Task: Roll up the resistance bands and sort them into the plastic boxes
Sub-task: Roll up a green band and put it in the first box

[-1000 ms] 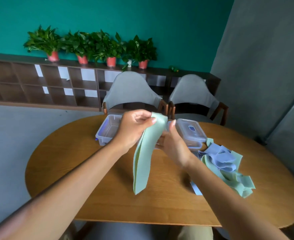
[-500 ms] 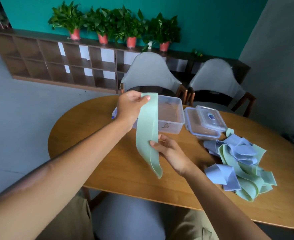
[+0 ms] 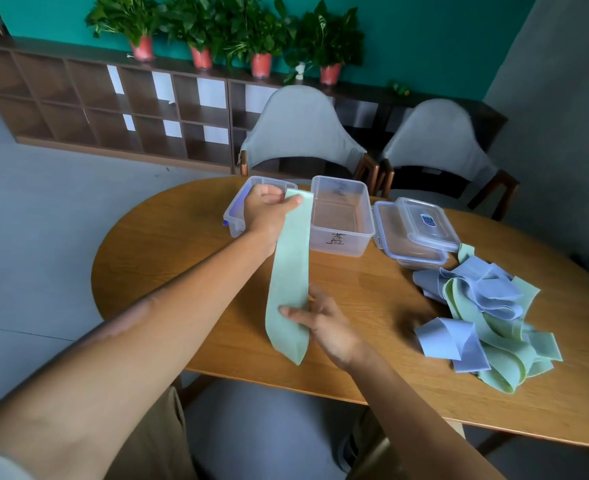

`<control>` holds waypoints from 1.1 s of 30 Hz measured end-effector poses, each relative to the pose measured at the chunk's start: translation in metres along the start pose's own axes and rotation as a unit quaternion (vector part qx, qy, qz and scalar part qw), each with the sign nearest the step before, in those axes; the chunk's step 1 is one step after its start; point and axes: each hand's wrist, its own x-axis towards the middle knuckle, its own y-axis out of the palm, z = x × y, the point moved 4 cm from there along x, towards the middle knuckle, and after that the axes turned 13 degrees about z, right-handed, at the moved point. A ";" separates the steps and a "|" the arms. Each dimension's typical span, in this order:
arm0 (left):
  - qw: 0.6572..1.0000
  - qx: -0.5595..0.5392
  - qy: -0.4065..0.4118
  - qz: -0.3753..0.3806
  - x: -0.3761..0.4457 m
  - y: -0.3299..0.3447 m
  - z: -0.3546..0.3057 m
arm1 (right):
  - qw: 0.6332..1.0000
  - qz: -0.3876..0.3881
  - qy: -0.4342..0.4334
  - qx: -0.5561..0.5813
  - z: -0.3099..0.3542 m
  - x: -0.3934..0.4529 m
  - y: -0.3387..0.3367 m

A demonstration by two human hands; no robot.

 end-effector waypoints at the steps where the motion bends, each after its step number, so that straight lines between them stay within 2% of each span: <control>1: 1.000 0.002 0.007 0.006 0.002 0.003 -0.002 | 1.000 0.005 -0.005 0.009 0.000 0.000 0.000; 5: 0.998 0.042 0.027 0.028 0.009 0.005 -0.002 | 0.999 0.015 0.008 0.034 0.002 -0.006 -0.005; 8: 0.998 0.055 0.014 0.022 0.014 -0.001 0.023 | 0.994 0.008 0.081 -0.077 0.001 -0.017 -0.012; 11: 0.997 0.069 -0.004 0.019 0.013 -0.005 0.053 | 0.972 -0.018 0.152 -0.177 -0.005 -0.022 -0.020; 13: 0.997 0.069 -0.008 0.029 0.011 -0.004 0.066 | 0.948 -0.051 0.180 -0.259 -0.006 -0.026 -0.021; 16: 0.996 0.070 -0.030 0.056 0.014 0.000 0.078 | 0.874 -0.079 0.207 -0.431 -0.007 -0.031 -0.024; 18: 0.993 0.081 -0.050 0.075 0.019 0.001 0.086 | 0.847 -0.094 0.210 -0.480 -0.008 -0.034 -0.024; 20: 0.989 0.102 -0.048 0.095 0.022 -0.001 0.090 | 0.853 -0.096 0.212 -0.467 -0.011 -0.036 -0.023; 26: 0.976 0.187 0.002 0.113 0.011 -0.009 0.102 | 0.916 -0.093 0.209 -0.330 -0.021 -0.047 -0.017; 31: 0.961 0.222 0.008 0.162 -0.030 -0.020 0.107 | 0.921 -0.088 0.174 -0.336 -0.021 -0.054 -0.011; 33: 0.954 0.232 0.020 0.187 -0.055 -0.025 0.106 | 0.904 -0.095 0.174 -0.380 -0.024 -0.055 -0.012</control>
